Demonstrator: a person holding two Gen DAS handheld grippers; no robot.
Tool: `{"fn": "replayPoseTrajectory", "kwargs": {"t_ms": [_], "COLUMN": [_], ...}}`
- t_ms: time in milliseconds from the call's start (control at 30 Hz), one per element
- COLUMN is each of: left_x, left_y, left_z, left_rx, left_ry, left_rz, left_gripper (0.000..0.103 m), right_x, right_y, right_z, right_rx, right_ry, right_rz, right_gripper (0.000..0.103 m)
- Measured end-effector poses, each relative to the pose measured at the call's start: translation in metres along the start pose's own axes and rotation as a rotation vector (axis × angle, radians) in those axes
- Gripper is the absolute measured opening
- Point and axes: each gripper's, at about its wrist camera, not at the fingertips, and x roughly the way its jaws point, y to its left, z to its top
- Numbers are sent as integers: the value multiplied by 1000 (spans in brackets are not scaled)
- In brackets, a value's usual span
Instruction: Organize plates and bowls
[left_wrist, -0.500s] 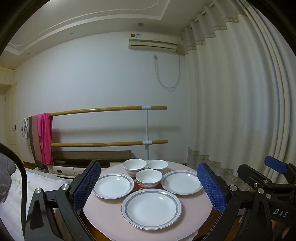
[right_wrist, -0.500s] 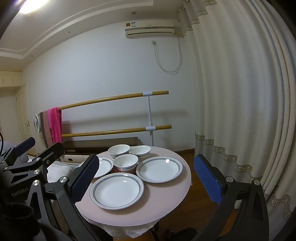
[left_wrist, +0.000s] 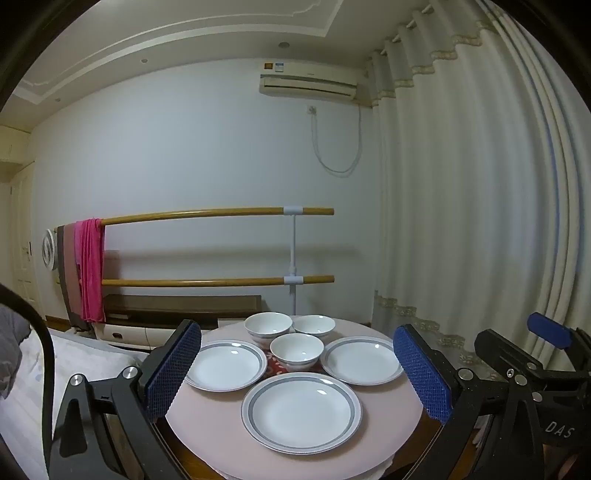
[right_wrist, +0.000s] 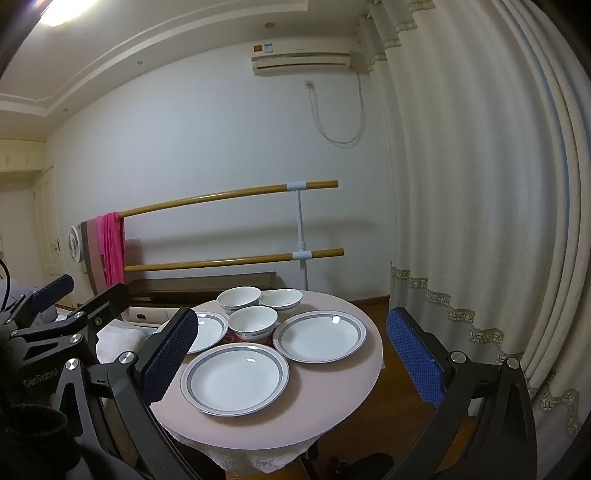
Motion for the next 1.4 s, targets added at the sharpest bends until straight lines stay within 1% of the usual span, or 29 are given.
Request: {"fn": "replayPoseTrajectory", "kwargs": {"t_ms": [233, 567, 833, 1033, 1300, 1400], "left_x": [-1, -3, -4, -2, 9, 10], "left_y": [-4, -8, -8, -10, -7, -8], "left_z": [-3, -5, 10, 19, 15, 18], "left_rx": [12, 8, 37, 48, 38, 42], "left_ry": [-16, -43, -63, -82, -45, -47], "left_rz": [5, 17, 17, 13, 4, 10], "left_gripper": [101, 102, 102, 102, 102, 102], "right_x": [2, 4, 6, 0, 2, 4], "right_y": [-5, 5, 3, 4, 7, 7], "right_z": [-3, 0, 11, 21, 21, 22], "right_rx": [-2, -6, -4, -16, -23, -20], "right_ry": [0, -3, -16, -45, -32, -25], "right_rz": [0, -4, 23, 10, -14, -17], "right_gripper": [103, 103, 103, 103, 103, 103]}}
